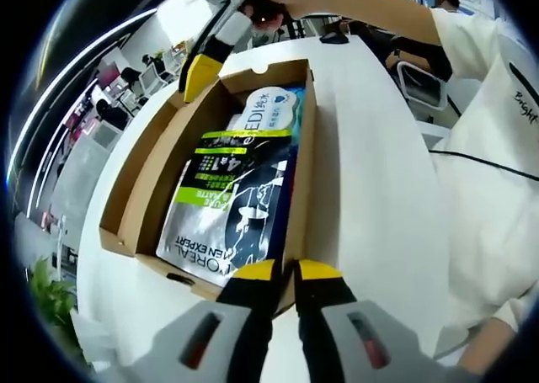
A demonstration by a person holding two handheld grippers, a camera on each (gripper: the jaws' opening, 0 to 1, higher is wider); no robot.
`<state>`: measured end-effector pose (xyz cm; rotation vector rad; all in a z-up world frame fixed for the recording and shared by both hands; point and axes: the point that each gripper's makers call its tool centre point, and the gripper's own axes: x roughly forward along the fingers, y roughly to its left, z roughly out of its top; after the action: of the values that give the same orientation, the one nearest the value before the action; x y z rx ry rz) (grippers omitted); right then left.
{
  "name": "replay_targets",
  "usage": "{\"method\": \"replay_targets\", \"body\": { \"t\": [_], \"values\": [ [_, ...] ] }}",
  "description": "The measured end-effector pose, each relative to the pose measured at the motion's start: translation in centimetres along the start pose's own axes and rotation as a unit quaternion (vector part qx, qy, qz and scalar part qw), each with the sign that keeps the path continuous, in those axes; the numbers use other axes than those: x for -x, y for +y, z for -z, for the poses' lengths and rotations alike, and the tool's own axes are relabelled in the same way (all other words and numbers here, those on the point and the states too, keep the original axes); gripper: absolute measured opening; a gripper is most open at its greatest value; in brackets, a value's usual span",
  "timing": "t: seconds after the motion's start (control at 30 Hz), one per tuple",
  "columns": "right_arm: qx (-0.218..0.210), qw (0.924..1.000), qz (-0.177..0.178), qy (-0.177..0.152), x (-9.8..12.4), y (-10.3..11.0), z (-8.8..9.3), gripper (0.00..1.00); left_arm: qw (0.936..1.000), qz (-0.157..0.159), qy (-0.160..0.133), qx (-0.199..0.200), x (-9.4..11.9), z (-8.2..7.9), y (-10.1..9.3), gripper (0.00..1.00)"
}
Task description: Operate the shoe box by opening the lid, removing the specified soft item, and placing it in the target area until the item is outside and the box remains undamaged.
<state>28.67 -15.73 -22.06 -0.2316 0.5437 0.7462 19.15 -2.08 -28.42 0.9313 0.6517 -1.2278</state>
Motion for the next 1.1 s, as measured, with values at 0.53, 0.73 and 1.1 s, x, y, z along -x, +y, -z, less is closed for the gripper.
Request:
{"method": "replay_targets", "body": {
  "t": [0.53,0.73,1.1],
  "values": [
    [-0.054,0.9981,-0.029,0.003,-0.8,0.5,1.5,0.31,0.9999,-0.007,-0.001,-0.010,0.0,0.0,0.0,0.08],
    [-0.032,0.9978,-0.036,0.046,-1.5,1.1,3.6,0.28,0.9998,-0.009,0.007,-0.018,-0.1,0.1,0.0,0.08],
    [-0.068,0.9941,-0.067,0.052,-2.1,2.0,4.8,0.27,0.9998,-0.011,0.003,-0.018,0.0,0.1,0.0,0.08]
  ]
}}
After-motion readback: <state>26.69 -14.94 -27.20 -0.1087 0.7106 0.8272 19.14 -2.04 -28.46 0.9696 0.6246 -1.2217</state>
